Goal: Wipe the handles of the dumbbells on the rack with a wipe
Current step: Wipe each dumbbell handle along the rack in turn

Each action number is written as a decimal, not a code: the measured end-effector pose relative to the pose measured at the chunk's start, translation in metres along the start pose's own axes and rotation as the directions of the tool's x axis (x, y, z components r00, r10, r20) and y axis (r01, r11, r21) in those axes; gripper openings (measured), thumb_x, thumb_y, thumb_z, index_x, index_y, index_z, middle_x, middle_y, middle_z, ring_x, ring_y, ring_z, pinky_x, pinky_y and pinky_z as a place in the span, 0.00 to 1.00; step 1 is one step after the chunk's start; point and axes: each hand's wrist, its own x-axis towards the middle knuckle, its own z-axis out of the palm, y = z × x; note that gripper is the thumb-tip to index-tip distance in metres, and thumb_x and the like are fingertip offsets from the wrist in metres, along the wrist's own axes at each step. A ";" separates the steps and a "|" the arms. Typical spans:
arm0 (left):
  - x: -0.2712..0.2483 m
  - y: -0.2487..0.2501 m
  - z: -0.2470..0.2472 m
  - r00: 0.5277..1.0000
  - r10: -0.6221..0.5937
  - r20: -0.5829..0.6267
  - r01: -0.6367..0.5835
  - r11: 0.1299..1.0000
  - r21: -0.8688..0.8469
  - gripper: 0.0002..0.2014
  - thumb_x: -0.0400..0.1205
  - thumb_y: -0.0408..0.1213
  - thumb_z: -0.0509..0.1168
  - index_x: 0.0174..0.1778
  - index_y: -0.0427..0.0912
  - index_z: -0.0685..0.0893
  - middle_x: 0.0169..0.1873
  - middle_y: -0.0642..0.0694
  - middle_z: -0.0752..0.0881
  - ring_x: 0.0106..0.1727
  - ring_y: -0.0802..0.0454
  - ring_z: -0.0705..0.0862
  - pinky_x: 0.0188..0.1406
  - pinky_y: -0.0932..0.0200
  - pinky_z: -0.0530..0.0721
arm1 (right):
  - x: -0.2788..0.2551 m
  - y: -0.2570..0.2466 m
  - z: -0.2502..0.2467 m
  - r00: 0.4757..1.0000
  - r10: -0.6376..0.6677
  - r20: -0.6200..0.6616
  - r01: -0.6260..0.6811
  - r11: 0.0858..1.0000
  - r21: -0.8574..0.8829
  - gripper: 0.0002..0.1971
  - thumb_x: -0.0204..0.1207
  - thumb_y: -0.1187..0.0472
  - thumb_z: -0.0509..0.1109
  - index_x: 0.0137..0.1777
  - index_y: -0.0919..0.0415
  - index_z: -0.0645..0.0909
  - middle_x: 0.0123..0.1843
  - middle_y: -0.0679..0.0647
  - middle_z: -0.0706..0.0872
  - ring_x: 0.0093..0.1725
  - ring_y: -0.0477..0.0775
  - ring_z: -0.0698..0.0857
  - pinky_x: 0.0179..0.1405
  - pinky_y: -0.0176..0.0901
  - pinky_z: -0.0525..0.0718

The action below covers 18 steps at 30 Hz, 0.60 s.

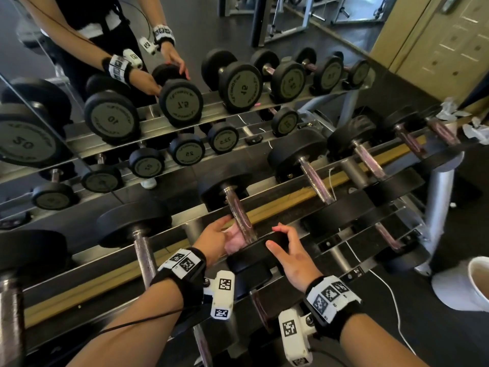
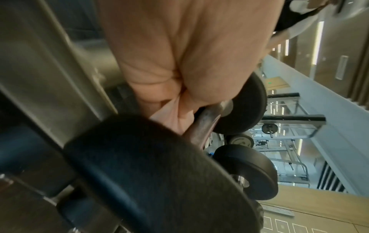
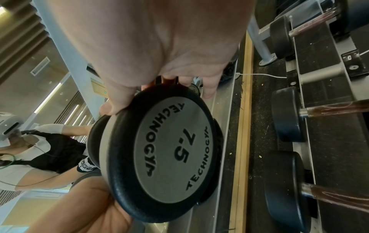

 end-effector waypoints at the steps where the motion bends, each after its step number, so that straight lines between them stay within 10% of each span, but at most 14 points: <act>1: 0.000 0.001 -0.003 1.000 -0.012 0.001 0.012 1.000 0.010 0.29 0.84 0.23 0.61 0.82 0.40 0.67 0.66 0.34 0.84 0.64 0.39 0.85 0.70 0.37 0.80 | 0.000 0.000 -0.001 1.000 -0.002 0.003 0.002 1.000 0.000 0.27 0.73 0.37 0.66 0.70 0.39 0.68 0.77 0.40 0.66 0.70 0.46 0.74 0.61 0.35 0.72; 9: 0.017 0.005 0.023 0.995 -0.081 -0.060 0.067 0.976 -0.208 0.25 0.88 0.23 0.53 0.81 0.42 0.67 0.57 0.34 0.87 0.60 0.37 0.86 0.63 0.40 0.84 | 0.001 0.002 0.000 1.000 -0.002 -0.007 0.002 1.000 -0.009 0.25 0.76 0.39 0.66 0.71 0.40 0.67 0.76 0.40 0.66 0.68 0.43 0.75 0.60 0.36 0.72; 18: 0.016 0.005 0.025 0.994 -0.081 -0.067 0.081 0.997 -0.013 0.24 0.88 0.29 0.58 0.80 0.51 0.71 0.53 0.42 0.90 0.52 0.46 0.90 0.42 0.53 0.87 | 0.001 -0.003 -0.001 1.000 0.013 0.014 -0.013 1.000 -0.027 0.26 0.77 0.41 0.67 0.72 0.43 0.67 0.76 0.41 0.66 0.71 0.48 0.74 0.68 0.43 0.71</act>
